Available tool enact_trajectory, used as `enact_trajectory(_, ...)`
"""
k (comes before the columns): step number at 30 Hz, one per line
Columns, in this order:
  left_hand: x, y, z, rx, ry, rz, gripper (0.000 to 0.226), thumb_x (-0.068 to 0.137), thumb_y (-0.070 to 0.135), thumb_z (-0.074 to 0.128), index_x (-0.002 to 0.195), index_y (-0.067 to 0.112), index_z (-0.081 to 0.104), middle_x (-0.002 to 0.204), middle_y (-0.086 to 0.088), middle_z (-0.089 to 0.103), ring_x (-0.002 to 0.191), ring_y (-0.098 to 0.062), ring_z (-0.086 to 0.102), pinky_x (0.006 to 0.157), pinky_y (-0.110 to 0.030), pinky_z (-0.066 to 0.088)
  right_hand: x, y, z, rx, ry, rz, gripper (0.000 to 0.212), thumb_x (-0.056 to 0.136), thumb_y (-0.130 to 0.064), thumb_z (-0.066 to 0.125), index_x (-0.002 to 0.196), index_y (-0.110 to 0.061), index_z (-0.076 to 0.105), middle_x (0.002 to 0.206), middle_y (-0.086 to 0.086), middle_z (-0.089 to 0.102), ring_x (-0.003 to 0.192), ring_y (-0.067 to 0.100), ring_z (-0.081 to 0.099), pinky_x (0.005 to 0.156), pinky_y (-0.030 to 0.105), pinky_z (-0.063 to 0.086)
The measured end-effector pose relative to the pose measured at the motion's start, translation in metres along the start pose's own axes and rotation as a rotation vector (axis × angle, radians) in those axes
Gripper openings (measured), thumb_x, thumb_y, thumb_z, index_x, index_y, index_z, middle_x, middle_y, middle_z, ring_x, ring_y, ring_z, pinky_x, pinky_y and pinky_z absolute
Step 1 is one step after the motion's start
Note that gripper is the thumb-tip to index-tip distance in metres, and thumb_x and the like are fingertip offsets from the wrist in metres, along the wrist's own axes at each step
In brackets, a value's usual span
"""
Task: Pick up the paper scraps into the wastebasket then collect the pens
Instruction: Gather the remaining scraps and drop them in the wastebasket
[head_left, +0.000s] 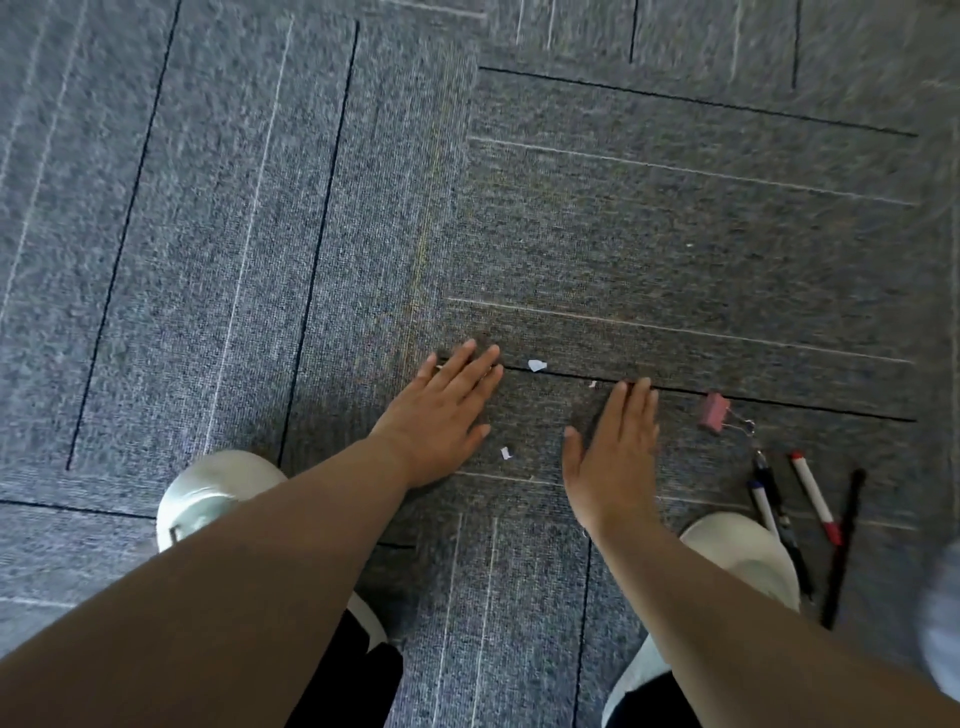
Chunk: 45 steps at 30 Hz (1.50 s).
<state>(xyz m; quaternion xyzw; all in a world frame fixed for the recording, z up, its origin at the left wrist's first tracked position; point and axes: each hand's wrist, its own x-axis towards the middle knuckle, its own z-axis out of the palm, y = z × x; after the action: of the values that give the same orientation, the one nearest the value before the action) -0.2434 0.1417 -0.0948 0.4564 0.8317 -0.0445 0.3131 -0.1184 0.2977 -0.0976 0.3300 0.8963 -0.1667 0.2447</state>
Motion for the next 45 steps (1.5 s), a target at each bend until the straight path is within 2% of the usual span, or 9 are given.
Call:
enact_trajectory(10,-0.02,-0.003,0.011,0.029,0.032,0.01,0.061,0.099,0.037,0.017,0.136,0.008,-0.022,0.149,-0.003,-0.028,0.132,-0.015,-0.03,0.109,-0.03,-0.013,0.004,-0.032,-0.004,-0.049,-0.131,-0.56,0.063,0.1,-0.03,0.022,0.138,-0.013,-0.024,0.145,0.002,-0.034,0.136,0.015,-0.027,0.116,0.03,0.002)
enact_trajectory(15,-0.03,-0.015,0.004,0.1,0.215,0.04,0.055,0.091,0.033,0.031,0.138,0.006,0.035,0.144,-0.011,0.038,0.135,-0.027,0.034,0.107,-0.042,0.017,0.02,-0.034,-0.021,-0.01,0.021,-0.577,0.065,0.096,-0.015,0.036,0.146,-0.011,-0.006,0.155,0.002,-0.012,0.138,0.012,-0.013,0.116,0.031,0.006)
enact_trajectory(19,-0.024,-0.019,0.005,-0.037,0.151,-0.148,0.066,0.097,0.039,0.028,0.145,0.011,-0.007,0.155,-0.007,-0.013,0.141,-0.023,-0.015,0.108,-0.037,-0.014,0.035,-0.041,-0.033,-0.239,-0.119,-0.722,0.063,0.097,-0.018,0.034,0.146,-0.017,-0.005,0.152,-0.004,-0.018,0.136,0.011,-0.021,0.115,0.031,0.011)
enact_trajectory(24,-0.027,-0.008,0.018,-0.029,0.046,-0.05,0.064,0.098,0.038,0.022,0.144,0.01,-0.012,0.153,-0.007,-0.021,0.134,-0.016,-0.027,0.113,-0.033,-0.009,0.01,-0.026,-0.021,-0.225,-0.106,-0.796,0.05,0.088,-0.021,0.044,0.137,-0.01,0.04,0.147,0.008,0.036,0.135,0.025,0.034,0.092,0.04,0.051)
enact_trajectory(27,-0.035,-0.004,0.023,0.034,0.118,0.072,0.06,0.093,0.037,0.023,0.145,0.008,0.013,0.154,-0.012,0.015,0.142,-0.025,0.011,0.115,-0.043,0.016,0.008,-0.006,-0.015,-0.211,0.035,-0.803,0.047,0.082,-0.022,0.05,0.126,-0.007,0.049,0.129,0.015,0.055,0.112,0.032,0.057,0.089,0.046,0.052)
enact_trajectory(33,-0.033,-0.006,0.017,-0.037,0.13,-0.257,0.079,0.089,0.059,0.032,0.146,0.015,-0.001,0.154,-0.005,0.001,0.14,-0.027,0.003,0.115,-0.045,0.002,0.022,0.001,-0.021,-0.298,-0.002,-0.594,0.083,0.088,-0.061,0.021,0.145,-0.007,-0.007,0.151,0.007,-0.015,0.14,0.022,-0.011,0.112,0.034,-0.006)
enact_trajectory(36,-0.037,0.005,0.019,-0.029,0.151,-0.172,0.07,0.092,0.05,0.036,0.146,0.014,0.011,0.151,-0.005,0.014,0.136,-0.025,0.017,0.113,-0.042,0.016,0.011,-0.005,-0.017,-0.326,-0.119,-0.656,0.095,0.08,-0.069,0.023,0.14,-0.01,-0.021,0.145,0.004,-0.029,0.135,0.019,-0.025,0.113,0.033,-0.001)
enact_trajectory(41,-0.04,0.015,0.028,-0.047,0.27,-0.109,0.058,0.076,0.033,0.071,0.126,0.01,0.052,0.118,-0.01,0.057,0.103,-0.031,0.058,0.086,-0.044,0.049,-0.008,-0.016,0.006,-0.203,-0.009,-0.728,0.073,0.082,-0.047,0.05,0.137,-0.002,0.036,0.143,0.015,0.038,0.133,0.033,0.035,0.082,0.043,0.054)
enact_trajectory(45,-0.032,0.012,0.019,-0.072,0.25,-0.247,0.074,0.088,0.05,0.047,0.145,0.015,0.016,0.142,-0.008,0.029,0.125,-0.029,0.034,0.105,-0.042,0.028,-0.004,-0.015,0.006,-0.208,0.155,-0.749,0.07,0.075,-0.047,0.06,0.127,-0.002,0.048,0.121,0.016,0.057,0.104,0.032,0.059,0.08,0.041,0.054)
